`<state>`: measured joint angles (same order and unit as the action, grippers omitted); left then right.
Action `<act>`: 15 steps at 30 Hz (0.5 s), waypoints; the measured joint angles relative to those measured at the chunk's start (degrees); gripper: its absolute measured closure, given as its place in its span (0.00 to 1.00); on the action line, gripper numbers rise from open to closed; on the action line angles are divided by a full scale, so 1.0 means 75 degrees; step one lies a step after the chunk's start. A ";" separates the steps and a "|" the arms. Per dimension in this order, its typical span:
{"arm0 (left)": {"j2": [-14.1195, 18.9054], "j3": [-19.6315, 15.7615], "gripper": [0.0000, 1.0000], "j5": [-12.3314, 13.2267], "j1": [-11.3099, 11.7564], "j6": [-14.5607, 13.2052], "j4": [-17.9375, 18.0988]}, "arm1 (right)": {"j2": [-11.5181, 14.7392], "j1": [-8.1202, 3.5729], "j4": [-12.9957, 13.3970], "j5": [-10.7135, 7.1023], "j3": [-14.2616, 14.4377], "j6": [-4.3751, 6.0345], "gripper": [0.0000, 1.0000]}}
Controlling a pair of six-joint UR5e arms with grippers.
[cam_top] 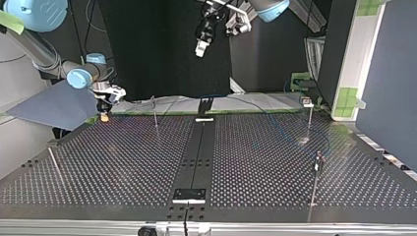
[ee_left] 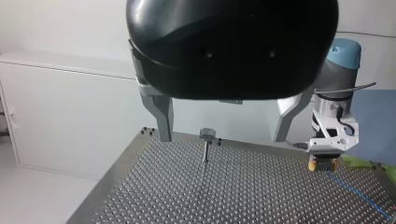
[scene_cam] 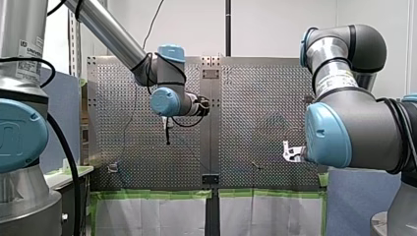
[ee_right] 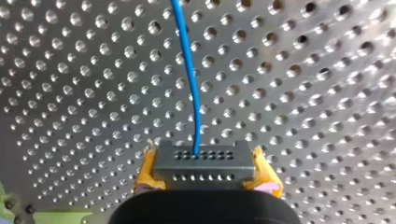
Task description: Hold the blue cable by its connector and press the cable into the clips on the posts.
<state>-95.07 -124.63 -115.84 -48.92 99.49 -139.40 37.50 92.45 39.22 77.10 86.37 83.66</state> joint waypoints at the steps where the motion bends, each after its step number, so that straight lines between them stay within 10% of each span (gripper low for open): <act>1: 0.0072 -0.0072 0.01 0.0010 -0.0001 0.0004 0.0007 | 0.0077 0.0025 -0.0013 0.0064 0.0075 0.0015 1.00; 15: 0.0631 -0.0725 0.01 0.0319 -0.0010 -0.0053 0.0050 | 0.1082 0.0297 -0.0278 0.0552 0.0647 0.0154 1.00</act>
<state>-90.33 -130.07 -113.45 -48.99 99.09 -139.03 45.62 94.68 37.13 81.24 91.22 84.81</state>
